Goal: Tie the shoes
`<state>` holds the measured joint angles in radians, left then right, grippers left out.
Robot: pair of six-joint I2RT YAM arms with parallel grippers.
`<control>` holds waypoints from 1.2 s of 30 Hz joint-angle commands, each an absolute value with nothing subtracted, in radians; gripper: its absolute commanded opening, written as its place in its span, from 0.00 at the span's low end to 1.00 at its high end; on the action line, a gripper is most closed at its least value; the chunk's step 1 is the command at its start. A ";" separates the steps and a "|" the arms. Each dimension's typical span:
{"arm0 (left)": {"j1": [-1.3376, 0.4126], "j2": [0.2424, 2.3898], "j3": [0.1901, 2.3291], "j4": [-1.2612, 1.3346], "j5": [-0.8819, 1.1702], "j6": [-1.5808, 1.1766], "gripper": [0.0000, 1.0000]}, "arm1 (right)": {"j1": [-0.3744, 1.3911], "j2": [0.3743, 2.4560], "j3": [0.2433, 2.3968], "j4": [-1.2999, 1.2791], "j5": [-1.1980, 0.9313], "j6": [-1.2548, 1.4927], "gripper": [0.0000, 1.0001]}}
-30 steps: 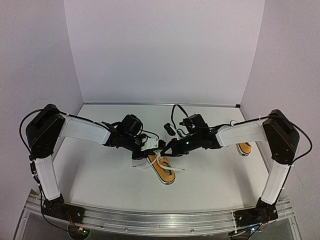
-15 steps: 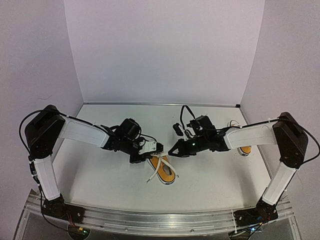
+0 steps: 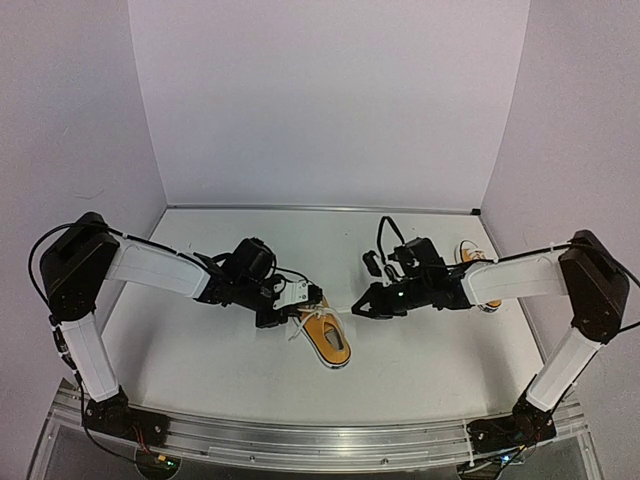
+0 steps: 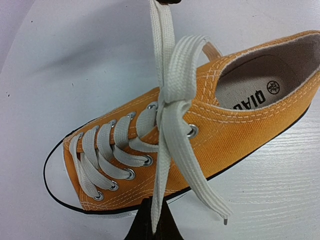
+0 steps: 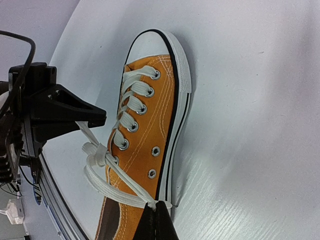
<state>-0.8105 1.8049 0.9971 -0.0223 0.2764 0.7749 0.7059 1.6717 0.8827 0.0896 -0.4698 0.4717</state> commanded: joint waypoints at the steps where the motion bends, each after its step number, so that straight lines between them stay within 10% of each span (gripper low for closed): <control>1: -0.780 1.757 0.963 -0.037 0.234 0.752 0.00 | 0.672 1.622 0.847 0.083 -0.393 0.478 0.00; 36: -0.808 1.732 0.940 -0.005 0.263 0.704 0.00 | 0.689 1.667 0.868 0.143 -0.498 0.477 0.00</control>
<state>-0.8083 1.7515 0.9557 0.0001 0.2838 0.7076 0.6941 1.6871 0.8772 0.1306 -0.5551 0.4721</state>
